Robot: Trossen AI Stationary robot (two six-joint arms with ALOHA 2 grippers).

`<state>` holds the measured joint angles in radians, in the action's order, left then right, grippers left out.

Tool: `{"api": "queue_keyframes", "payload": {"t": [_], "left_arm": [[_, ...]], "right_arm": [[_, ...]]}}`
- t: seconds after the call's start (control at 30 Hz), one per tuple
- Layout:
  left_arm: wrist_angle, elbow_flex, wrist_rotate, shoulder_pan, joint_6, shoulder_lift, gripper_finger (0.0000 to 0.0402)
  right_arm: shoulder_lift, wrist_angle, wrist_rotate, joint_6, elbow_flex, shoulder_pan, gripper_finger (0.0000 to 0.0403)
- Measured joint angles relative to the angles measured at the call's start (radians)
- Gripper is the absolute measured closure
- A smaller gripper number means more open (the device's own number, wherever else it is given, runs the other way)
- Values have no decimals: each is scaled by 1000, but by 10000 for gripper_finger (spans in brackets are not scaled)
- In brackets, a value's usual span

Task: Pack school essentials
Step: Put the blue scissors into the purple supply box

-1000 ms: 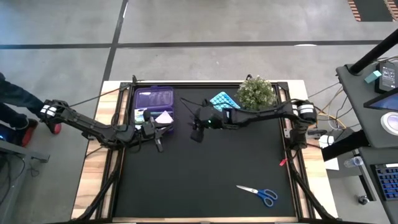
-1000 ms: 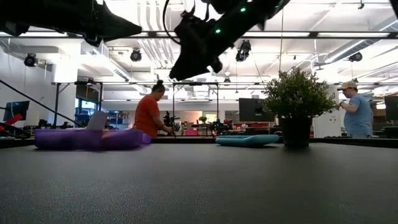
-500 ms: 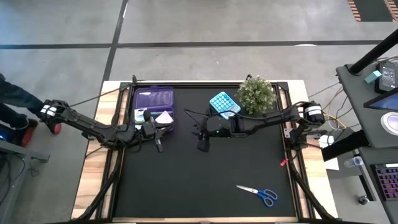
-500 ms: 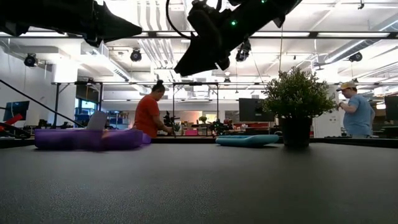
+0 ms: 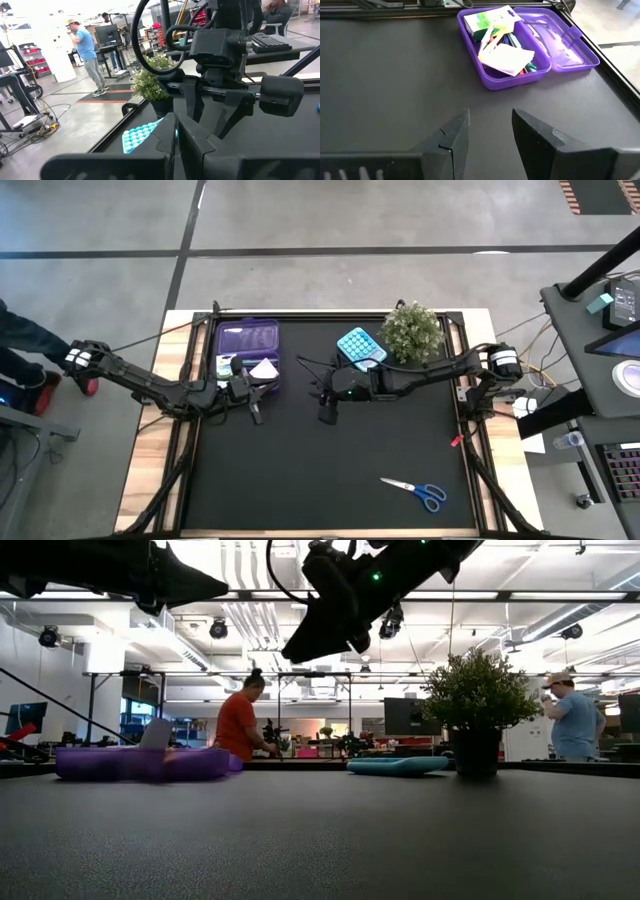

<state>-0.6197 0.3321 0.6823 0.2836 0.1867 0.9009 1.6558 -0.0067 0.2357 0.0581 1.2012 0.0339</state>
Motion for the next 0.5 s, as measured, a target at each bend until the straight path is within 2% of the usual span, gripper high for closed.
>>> {"api": "queue_keyframes", "payload": {"t": [0.5], "left_arm": [[0, 0, 0, 0, 0, 0, 400]], "right_arm": [[-5, -71, 0, 10, 5, 8, 273]]}}
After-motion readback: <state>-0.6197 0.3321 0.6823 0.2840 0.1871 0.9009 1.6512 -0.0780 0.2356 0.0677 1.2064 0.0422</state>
